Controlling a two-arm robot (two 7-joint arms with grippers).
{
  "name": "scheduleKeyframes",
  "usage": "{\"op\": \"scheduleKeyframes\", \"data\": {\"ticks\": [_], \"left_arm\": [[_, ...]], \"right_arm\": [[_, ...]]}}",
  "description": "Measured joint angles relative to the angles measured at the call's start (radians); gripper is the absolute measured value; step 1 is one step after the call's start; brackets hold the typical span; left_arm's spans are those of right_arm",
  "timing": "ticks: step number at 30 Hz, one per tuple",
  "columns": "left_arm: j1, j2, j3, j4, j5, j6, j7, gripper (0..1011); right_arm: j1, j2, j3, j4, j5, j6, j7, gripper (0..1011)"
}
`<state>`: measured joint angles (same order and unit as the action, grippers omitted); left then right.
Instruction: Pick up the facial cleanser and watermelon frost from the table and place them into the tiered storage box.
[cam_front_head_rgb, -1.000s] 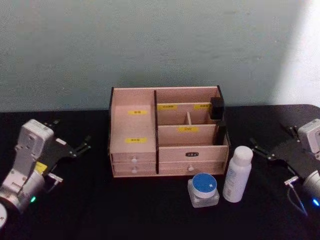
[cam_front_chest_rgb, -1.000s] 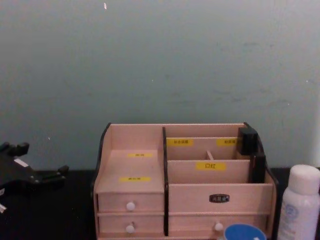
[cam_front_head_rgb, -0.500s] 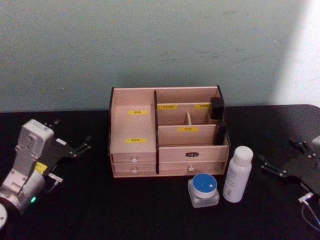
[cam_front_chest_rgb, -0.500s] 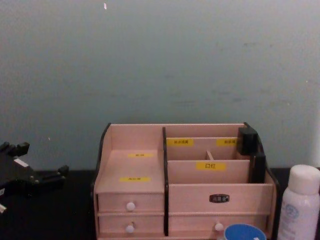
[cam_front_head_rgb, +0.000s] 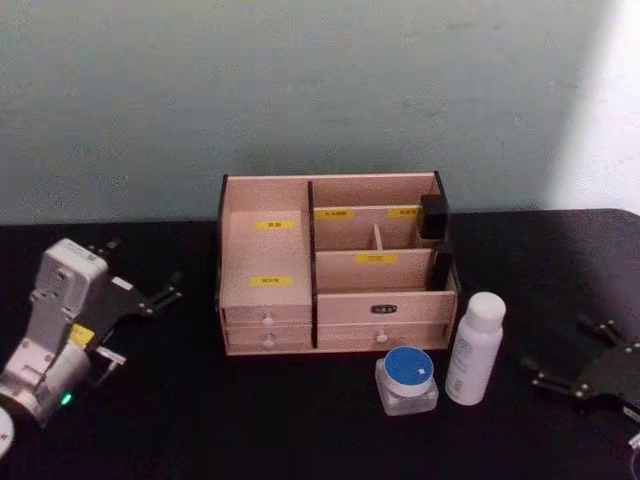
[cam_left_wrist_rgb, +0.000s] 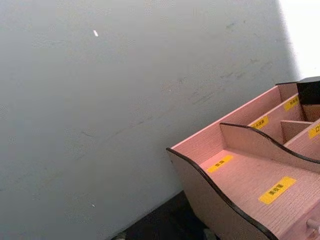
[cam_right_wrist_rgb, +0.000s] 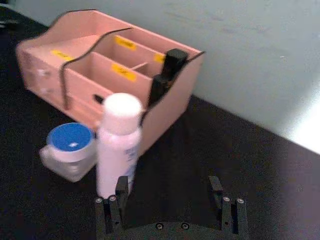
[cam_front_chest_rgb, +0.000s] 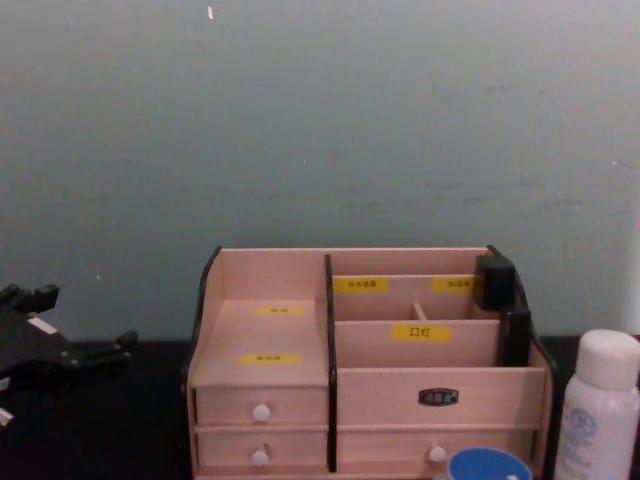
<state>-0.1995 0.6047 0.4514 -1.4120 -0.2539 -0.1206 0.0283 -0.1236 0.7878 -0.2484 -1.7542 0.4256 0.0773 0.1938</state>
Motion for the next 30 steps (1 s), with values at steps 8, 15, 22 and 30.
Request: {"op": "scheduleKeyframes", "data": {"ticks": [8, 15, 22, 30], "left_arm": [[0.000, 0.000, 0.000, 0.000, 0.000, 0.000, 0.000, 1001], [0.000, 0.000, 0.000, 0.000, 0.000, 0.000, 0.000, 1001], [0.000, 0.000, 0.000, 0.000, 0.000, 0.000, 0.000, 1001], [0.000, 0.000, 0.000, 0.000, 0.000, 0.000, 0.000, 1001]], "right_arm": [[-0.022, 0.035, 0.024, -0.043, 0.082, 0.090, 0.131, 1003], [0.005, 0.016, 0.017, -0.046, 0.101, 0.150, 0.181, 1002], [0.044, -0.026, -0.005, -0.028, 0.092, 0.181, 0.189, 1003], [0.088, -0.066, -0.029, 0.003, 0.065, 0.200, 0.187, 1002]]}}
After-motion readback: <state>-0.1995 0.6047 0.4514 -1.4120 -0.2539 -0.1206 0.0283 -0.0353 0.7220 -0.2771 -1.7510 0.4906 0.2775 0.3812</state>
